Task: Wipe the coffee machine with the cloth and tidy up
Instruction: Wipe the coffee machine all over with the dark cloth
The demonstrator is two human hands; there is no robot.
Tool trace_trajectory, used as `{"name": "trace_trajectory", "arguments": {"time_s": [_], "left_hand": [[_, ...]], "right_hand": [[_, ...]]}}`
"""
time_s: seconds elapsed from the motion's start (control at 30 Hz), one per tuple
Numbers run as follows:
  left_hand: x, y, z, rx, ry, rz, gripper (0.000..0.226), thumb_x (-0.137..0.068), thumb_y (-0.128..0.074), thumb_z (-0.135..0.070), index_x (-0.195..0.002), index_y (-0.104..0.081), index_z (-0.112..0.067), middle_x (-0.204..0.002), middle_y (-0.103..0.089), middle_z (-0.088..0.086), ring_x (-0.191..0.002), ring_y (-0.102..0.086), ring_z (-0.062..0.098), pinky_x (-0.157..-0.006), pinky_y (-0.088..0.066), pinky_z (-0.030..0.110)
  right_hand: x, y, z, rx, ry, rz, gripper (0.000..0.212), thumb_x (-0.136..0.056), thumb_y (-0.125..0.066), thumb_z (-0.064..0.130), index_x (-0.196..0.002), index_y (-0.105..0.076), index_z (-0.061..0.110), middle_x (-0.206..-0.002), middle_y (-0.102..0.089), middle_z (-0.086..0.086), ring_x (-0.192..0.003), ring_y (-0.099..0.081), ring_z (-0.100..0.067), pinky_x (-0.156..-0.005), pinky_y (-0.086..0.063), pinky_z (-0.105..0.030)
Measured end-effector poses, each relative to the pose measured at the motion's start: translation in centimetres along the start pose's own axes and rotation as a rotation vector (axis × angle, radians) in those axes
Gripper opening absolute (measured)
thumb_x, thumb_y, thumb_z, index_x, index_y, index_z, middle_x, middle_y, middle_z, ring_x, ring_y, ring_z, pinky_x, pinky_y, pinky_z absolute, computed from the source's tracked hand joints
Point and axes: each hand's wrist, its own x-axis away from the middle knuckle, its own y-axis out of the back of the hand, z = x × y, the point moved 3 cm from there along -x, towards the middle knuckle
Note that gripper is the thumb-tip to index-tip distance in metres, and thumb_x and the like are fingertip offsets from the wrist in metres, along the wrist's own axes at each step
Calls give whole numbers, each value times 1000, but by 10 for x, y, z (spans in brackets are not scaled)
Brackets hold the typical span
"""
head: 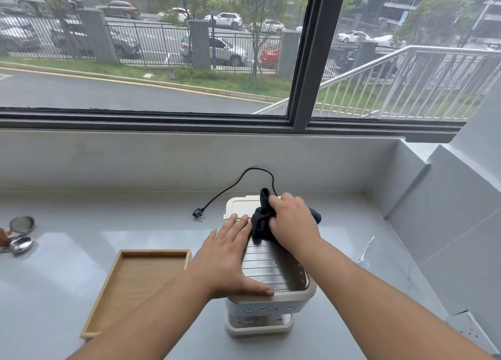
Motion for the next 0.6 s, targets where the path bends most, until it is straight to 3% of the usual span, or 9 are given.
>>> {"name": "trace_trajectory", "arguments": {"time_s": [0.07,0.17,0.37,0.47,0.6], "left_hand": [[-1,-1,1,-10,-1,-5,157,-38,-33,-116,-166,2,-33,-172,16,-19,-154,28,2,-130,-7,50],[-1,-2,1,-11,4,-34,153,-38,-32,-116,-165,-5,-36,-174,9,-15,-155,26,3,-130,-5,51],[5,1,2,21,89,-151,149,-43,-35,-114,-164,-9,-31,-176,3,-6,-158,19,9,-129,10,49],[8,3,1,22,132,-192,144,-47,-41,-110,-161,-12,-27,-175,2,-3,-159,16,12,-129,8,51],[11,3,-1,3,222,-242,145,-47,-41,-109,-160,-15,-20,-175,0,1,-160,10,16,-129,6,52]], "right_hand": [[-10,-1,5,-15,-37,-5,11,-89,-48,12,-91,-45,22,-95,-52,-7,-87,-42,-31,-72,-32,-39],[-24,-6,16,6,-73,-33,12,-93,-47,11,-99,-54,18,-103,-57,-10,-90,-44,-32,-73,-30,-38],[-35,-19,37,-3,13,-16,15,-93,-49,13,-105,-57,16,-105,-56,-10,-90,-42,-30,-78,-37,-38],[-29,-21,41,-31,61,0,13,-91,-52,17,-103,-57,16,-104,-56,-9,-97,-49,-34,-74,-34,-38],[-16,-19,44,-74,112,31,13,-89,-55,20,-101,-58,15,-102,-57,-9,-100,-50,-34,-80,-46,-44]]}}
